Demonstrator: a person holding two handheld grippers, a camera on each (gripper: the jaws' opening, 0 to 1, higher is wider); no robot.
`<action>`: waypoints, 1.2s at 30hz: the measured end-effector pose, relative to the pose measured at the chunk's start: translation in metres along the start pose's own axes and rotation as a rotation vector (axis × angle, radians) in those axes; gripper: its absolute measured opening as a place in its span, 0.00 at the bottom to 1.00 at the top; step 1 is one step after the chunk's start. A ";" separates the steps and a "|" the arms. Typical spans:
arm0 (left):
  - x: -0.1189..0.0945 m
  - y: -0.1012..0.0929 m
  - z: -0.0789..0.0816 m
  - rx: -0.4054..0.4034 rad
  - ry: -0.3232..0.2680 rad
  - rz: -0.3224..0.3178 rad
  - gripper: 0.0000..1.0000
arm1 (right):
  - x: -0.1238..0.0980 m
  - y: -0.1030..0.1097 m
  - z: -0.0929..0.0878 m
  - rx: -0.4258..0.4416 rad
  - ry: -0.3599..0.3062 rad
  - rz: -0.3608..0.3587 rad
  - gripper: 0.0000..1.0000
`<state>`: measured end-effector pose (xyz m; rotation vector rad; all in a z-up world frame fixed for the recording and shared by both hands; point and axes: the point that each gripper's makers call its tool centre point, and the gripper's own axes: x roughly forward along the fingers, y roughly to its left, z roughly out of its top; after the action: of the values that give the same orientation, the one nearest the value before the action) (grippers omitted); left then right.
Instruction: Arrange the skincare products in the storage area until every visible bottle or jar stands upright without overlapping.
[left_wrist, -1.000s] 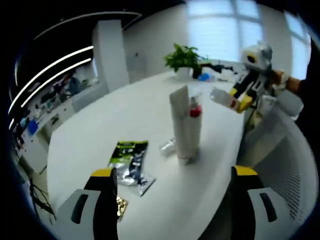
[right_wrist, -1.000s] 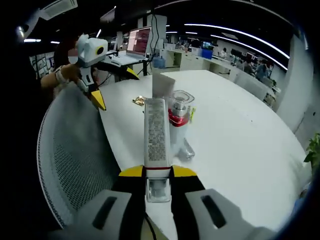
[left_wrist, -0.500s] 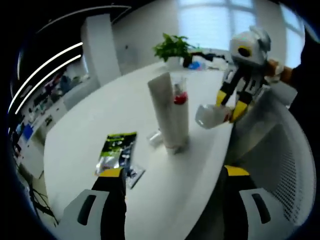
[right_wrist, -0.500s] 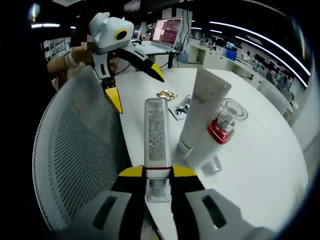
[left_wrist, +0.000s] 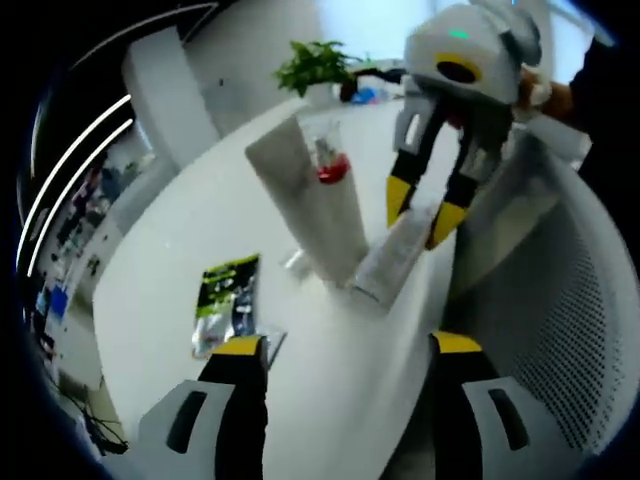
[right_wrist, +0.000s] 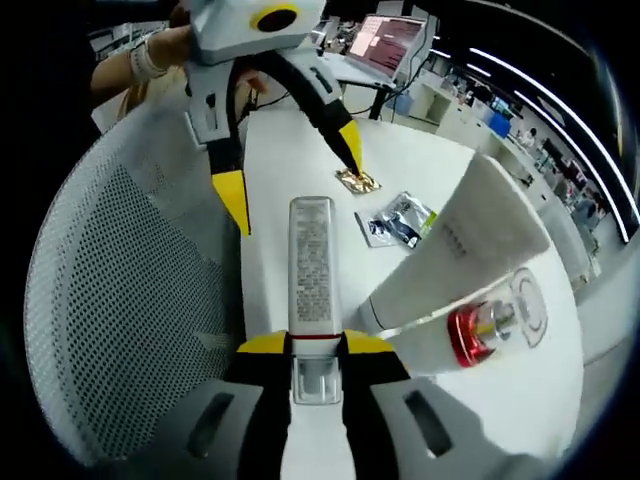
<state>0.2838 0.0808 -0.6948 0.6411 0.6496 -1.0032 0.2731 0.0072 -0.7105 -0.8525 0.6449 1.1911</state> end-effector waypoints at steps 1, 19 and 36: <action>0.001 -0.001 0.000 0.013 0.010 -0.002 0.57 | 0.001 0.000 0.001 -0.005 0.001 0.001 0.17; 0.020 -0.016 0.009 0.190 0.079 -0.043 0.36 | 0.022 -0.007 0.022 -0.216 0.078 0.062 0.17; 0.031 -0.019 0.005 0.200 0.091 -0.052 0.17 | 0.029 -0.002 0.020 -0.279 0.096 0.075 0.18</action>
<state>0.2794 0.0528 -0.7177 0.8532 0.6530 -1.1007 0.2823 0.0386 -0.7226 -1.1337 0.6003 1.3344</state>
